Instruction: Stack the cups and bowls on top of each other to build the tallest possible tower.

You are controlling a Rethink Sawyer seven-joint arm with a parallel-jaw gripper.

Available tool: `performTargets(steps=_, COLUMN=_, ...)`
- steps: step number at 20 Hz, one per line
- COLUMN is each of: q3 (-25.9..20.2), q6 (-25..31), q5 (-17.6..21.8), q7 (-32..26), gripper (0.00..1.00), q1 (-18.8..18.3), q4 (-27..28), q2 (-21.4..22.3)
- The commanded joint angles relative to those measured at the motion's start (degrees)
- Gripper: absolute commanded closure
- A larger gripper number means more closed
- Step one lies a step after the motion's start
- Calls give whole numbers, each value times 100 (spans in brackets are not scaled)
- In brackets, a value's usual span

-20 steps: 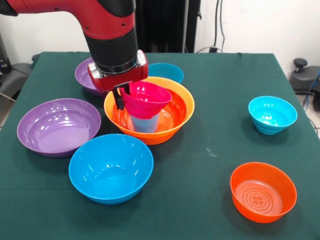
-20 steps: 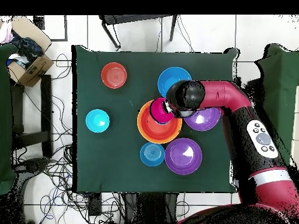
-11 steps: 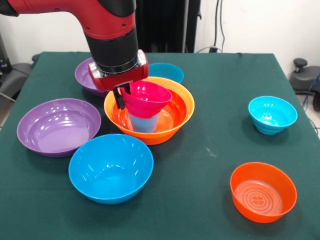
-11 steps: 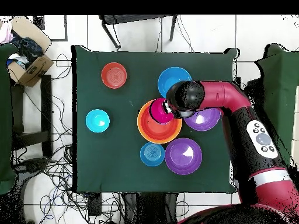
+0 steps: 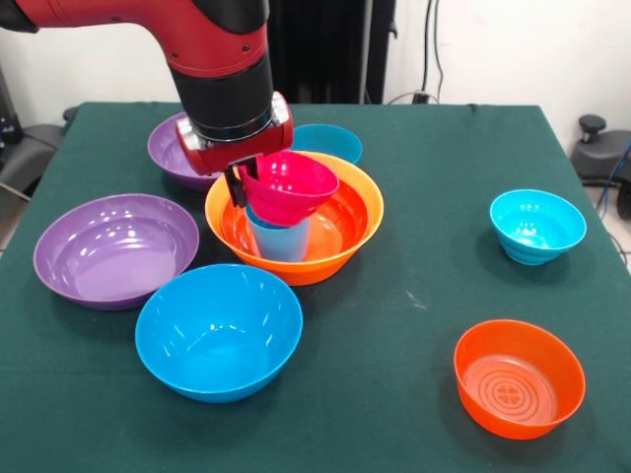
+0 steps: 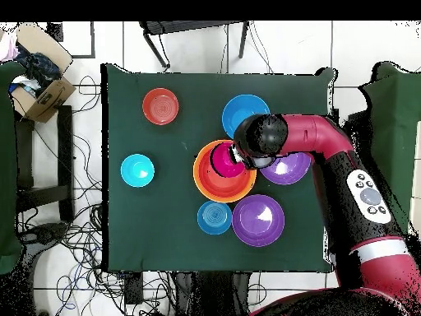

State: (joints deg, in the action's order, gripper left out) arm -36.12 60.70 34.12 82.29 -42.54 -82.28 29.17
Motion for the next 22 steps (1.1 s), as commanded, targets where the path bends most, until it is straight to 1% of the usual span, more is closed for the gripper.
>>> performTargets(steps=1, q3=-155, q6=755, q5=210, q7=-1886, gripper=100, q1=-15, q4=-281, q2=-188)
performTargets(steps=6, q3=-174, q6=885, q5=242, q7=-1884, gripper=100, q1=7, q4=-209, q2=-221)
performTargets(steps=11, q3=-181, q6=869, q5=281, q7=-1842, gripper=100, q1=13, q4=-186, q2=-242)
performTargets(steps=22, q3=-150, q6=601, q5=405, q7=-1753, gripper=100, q1=-11, q4=-219, q2=-291)
